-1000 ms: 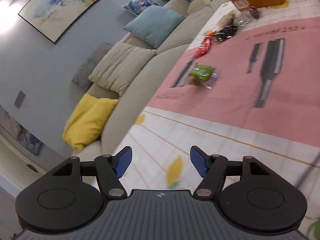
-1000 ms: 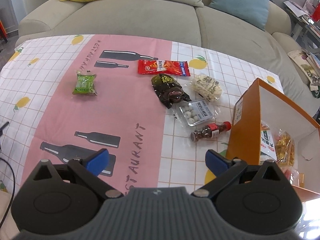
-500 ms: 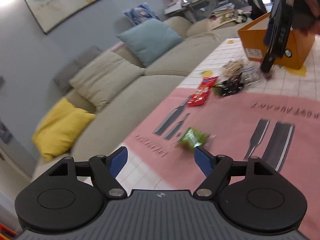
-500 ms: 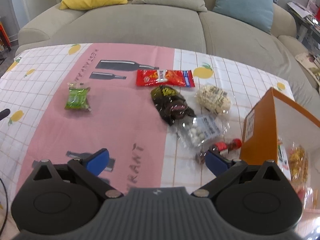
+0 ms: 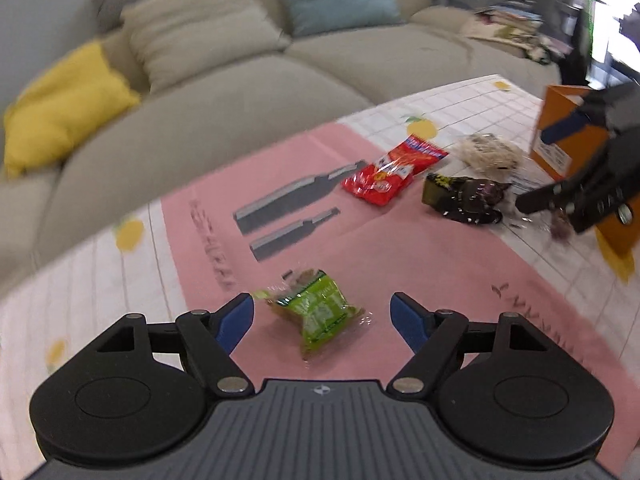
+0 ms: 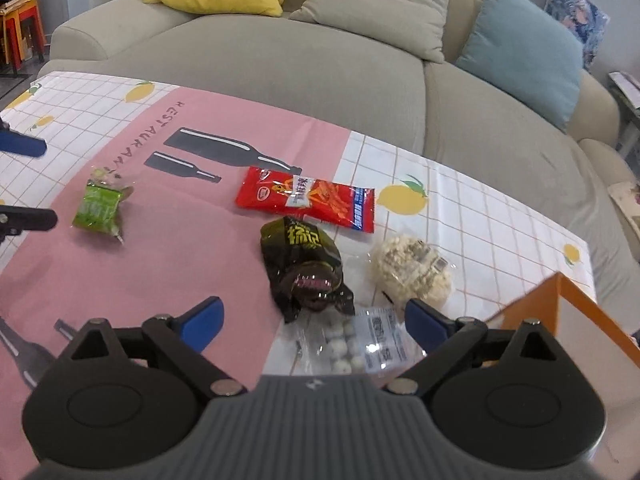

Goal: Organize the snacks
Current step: 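Grasp the green raisin pack with the left tool while the right tool grasps the dark snack bag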

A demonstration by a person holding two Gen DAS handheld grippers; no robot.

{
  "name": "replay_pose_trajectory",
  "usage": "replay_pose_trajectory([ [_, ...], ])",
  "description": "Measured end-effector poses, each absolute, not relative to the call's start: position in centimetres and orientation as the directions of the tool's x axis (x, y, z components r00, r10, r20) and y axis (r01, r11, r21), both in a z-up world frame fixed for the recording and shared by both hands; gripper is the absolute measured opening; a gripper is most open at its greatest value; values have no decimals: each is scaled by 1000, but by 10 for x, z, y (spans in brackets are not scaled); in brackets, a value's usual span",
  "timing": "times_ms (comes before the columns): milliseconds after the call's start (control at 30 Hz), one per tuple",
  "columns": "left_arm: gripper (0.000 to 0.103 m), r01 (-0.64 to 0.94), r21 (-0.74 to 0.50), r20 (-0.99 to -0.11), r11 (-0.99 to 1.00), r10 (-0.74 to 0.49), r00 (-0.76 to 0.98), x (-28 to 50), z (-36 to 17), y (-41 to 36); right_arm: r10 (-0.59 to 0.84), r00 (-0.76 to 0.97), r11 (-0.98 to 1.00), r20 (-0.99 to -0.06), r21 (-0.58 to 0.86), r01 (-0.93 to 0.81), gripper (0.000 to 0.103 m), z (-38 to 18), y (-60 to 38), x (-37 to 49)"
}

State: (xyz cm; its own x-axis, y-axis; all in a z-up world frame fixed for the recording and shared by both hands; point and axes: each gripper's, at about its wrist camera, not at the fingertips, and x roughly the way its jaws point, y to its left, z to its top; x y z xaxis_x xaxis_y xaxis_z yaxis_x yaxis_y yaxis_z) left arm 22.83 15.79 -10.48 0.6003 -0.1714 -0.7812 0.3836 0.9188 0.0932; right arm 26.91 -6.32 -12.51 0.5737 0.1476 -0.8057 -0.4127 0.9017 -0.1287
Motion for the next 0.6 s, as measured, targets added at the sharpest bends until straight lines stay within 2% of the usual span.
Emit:
replay_pose_trajectory([
  [133,91,267,29,-840,963,-122,529,247,-112,160,151,550,895,-822,-123,-430,86,-139,-60,287],
  [267,91,117,-39,-875,992,-90,476,264,-122,171,155,539,884,-828,-128,-450,86,-152,-53,299],
  [400,90,36,-90,-890,995,-96,445,277,-131,174,166,524,881,-835,-114,-460,86,-161,-48,310],
  [600,77,-49,-136,-902,990,-103,420,290,-147,174,177,490,896,-854,-66,-439,76,-174,-45,321],
])
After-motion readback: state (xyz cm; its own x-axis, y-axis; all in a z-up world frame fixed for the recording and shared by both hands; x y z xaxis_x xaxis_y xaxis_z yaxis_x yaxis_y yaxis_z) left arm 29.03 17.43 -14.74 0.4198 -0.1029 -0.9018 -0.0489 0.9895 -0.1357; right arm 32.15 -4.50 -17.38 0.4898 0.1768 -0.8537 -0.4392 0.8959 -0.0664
